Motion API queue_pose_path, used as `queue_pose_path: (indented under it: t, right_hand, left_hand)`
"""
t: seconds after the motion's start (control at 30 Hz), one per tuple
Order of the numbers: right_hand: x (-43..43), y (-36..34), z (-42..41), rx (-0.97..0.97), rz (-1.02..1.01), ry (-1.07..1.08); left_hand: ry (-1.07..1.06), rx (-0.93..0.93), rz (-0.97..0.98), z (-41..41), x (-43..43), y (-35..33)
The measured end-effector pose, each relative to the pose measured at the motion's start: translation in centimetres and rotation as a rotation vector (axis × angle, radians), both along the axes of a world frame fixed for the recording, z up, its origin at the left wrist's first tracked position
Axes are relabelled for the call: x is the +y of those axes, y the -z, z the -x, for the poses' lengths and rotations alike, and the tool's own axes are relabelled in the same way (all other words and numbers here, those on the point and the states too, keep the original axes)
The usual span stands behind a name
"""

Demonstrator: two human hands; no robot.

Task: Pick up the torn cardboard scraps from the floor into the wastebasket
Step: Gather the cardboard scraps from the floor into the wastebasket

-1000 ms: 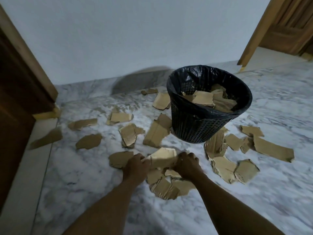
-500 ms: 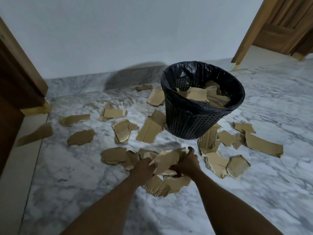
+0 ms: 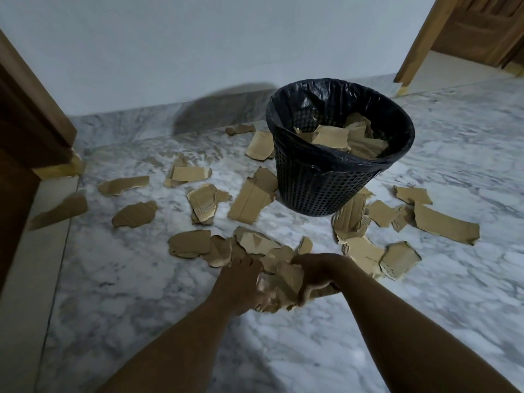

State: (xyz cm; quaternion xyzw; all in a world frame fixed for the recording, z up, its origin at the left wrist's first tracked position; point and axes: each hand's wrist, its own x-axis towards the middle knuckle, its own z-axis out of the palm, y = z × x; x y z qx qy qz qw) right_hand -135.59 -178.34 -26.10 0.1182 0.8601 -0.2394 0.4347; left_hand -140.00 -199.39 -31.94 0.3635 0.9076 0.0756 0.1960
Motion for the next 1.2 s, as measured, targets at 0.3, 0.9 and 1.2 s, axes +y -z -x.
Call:
queue_pose_path:
  t: [0.3,0.9,1.2]
  right_hand:
    - [-1.2,3.4,-2.2,0.138,-0.154,0.062]
    - [1.6,0.5,-0.2,0.114,-0.118,0.044]
    - [-2.0,1.1,0.8,0.219,-0.306,-0.031]
  left_hand:
    - [0.055,-0.102,0.226,0.0,1.7,0.7]
    - [-0.165,-0.203,-0.029,2.3,0.2,-1.8]
    - [-0.115,-0.188,-0.114,2.2,-0.3,-1.3]
